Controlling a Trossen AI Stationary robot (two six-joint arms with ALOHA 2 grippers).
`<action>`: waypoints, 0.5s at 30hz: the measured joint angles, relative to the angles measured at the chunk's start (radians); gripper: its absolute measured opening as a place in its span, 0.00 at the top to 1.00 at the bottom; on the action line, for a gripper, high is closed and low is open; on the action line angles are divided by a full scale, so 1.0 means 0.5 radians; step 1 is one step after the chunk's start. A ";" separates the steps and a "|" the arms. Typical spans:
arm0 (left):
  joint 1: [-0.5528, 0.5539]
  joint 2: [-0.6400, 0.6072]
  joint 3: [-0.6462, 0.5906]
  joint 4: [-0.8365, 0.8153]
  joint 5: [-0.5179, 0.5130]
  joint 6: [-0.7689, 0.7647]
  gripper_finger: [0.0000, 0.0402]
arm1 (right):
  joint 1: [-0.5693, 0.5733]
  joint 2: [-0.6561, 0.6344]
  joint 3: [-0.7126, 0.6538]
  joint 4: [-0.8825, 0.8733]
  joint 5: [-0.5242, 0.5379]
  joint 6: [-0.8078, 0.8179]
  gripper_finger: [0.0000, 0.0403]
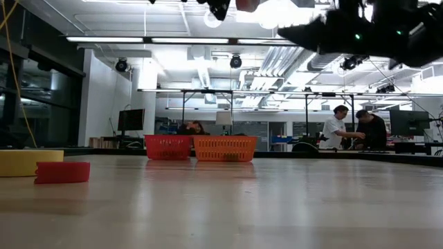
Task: Pick and place Stapler, Stapler remover, tape
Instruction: Put the pink tape into the blue bin
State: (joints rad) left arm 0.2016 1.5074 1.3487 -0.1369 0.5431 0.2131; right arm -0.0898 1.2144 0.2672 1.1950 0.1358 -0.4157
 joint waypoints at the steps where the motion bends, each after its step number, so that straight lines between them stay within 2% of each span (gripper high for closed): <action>1: 0.000 0.000 -0.007 0.043 0.010 0.000 0.90 | 0.001 0.021 0.042 0.000 -0.004 -0.017 0.54; 5: 0.001 0.000 -0.035 0.075 0.006 0.000 0.90 | 0.001 0.089 0.181 -0.001 -0.003 -0.024 0.54; 8: 0.001 0.000 -0.067 0.085 -0.076 0.000 0.90 | 0.001 0.114 0.244 -0.002 -0.004 -0.016 0.54; 15: 0.002 0.000 -0.147 0.158 -0.128 -0.001 0.90 | 0.002 0.117 0.291 -0.018 -0.084 0.069 0.54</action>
State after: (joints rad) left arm 0.2024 1.5074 1.2753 -0.0577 0.4789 0.2127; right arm -0.0887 1.2728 0.4126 1.1862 0.0940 -0.3813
